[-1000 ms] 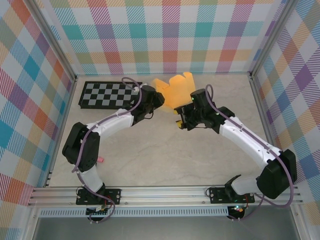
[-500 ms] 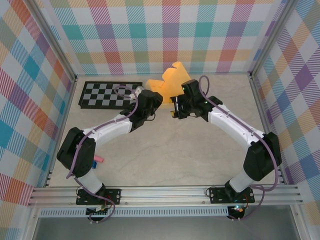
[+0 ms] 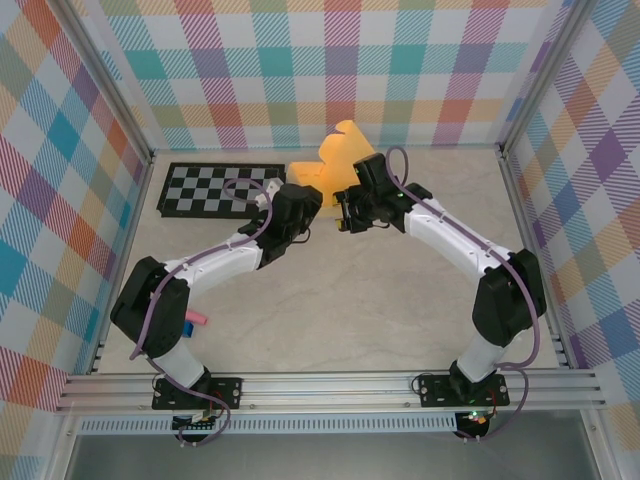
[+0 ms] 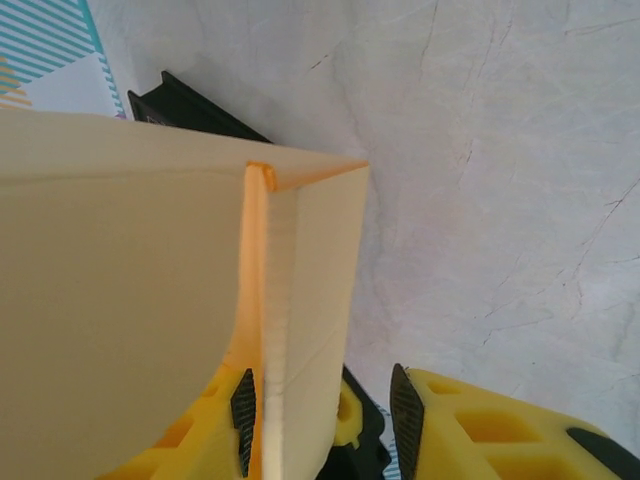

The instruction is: Fold the paper box

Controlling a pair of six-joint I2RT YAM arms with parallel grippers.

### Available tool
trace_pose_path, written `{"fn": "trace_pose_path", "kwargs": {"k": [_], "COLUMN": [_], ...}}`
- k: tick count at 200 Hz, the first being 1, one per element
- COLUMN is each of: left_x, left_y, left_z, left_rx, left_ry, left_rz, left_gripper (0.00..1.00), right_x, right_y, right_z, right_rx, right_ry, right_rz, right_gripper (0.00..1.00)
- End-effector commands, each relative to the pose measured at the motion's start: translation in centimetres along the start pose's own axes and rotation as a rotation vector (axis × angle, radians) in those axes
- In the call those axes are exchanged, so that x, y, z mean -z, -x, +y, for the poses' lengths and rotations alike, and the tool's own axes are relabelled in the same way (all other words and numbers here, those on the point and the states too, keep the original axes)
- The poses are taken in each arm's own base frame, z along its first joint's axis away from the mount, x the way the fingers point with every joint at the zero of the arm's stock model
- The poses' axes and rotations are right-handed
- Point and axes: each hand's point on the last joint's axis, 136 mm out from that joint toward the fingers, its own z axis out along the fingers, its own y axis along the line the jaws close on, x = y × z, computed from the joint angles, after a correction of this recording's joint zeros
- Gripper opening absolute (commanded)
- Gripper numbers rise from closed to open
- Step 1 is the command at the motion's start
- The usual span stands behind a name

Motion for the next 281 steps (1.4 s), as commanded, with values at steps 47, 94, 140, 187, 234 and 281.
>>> {"fn": "trace_pose_path", "kwargs": {"k": [47, 94, 140, 187, 234, 281], "left_x": [1.5, 1.6, 1.3, 2.6, 6.7, 11.2], "left_y": [0.1, -0.7, -1.1, 0.0, 3.6, 8.3], "left_z": [-3.8, -4.3, -3.6, -2.6, 1.0, 6.1], "left_rx": [0.072, 0.080, 0.065, -0.025, -0.096, -0.477], "left_ry": [-0.136, -0.158, -0.160, -0.123, -0.051, 0.121], "left_rz": [-0.019, -0.001, 0.002, -0.043, -0.145, -0.218], "left_gripper": [0.37, 0.38, 0.47, 0.82, 1.00, 1.00], "right_x": [-1.3, -2.2, -2.0, -1.0, -0.2, -2.8], "right_y": [-0.5, -0.1, 0.4, 2.5, 7.3, 9.3], "right_z": [-0.7, -2.1, -2.3, -2.3, -3.3, -9.6], "right_rx": [0.038, 0.041, 0.095, 0.181, 0.570, 1.140], "right_ry": [-0.064, -0.125, -0.149, -0.167, -0.234, -0.410], "right_rz": [0.011, 0.003, -0.023, -0.074, -0.158, 0.021], "right_gripper": [0.35, 0.33, 0.19, 0.13, 0.10, 0.07]}}
